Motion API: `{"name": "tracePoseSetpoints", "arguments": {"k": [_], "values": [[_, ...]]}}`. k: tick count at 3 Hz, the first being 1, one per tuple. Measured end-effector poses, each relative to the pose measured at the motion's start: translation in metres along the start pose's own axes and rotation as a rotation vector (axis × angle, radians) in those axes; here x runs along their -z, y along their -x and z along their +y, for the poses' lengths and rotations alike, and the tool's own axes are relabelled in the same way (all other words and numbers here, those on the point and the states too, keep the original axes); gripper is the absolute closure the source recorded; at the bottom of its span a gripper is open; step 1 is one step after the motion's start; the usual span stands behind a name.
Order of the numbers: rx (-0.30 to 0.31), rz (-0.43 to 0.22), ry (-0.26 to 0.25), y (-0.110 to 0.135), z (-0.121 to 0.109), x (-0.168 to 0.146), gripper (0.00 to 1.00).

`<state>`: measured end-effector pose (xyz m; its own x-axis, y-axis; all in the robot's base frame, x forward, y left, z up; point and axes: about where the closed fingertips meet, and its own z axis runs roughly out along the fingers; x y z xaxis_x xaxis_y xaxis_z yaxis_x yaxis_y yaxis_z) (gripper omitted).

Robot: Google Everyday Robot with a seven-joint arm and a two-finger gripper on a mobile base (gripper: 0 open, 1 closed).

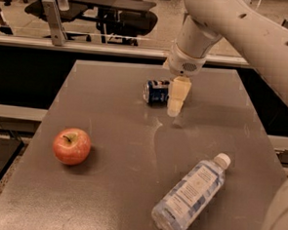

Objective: Move pepsi can near apple

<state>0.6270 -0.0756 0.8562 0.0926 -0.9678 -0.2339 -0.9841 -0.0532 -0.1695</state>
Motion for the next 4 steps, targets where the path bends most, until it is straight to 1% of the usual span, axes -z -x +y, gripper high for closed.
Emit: {"name": "tracePoseSetpoints", "arguments": {"k": [1, 2, 3, 4], "values": [[0.006, 0.014, 0.032, -0.003, -0.002, -0.008, 0.18], [0.008, 0.020, 0.048, -0.003, -0.003, -0.010, 0.41], [0.010, 0.001, 0.054, 0.002, -0.001, -0.003, 0.65], [0.037, -0.049, 0.064, 0.021, 0.014, 0.014, 0.88]]}}
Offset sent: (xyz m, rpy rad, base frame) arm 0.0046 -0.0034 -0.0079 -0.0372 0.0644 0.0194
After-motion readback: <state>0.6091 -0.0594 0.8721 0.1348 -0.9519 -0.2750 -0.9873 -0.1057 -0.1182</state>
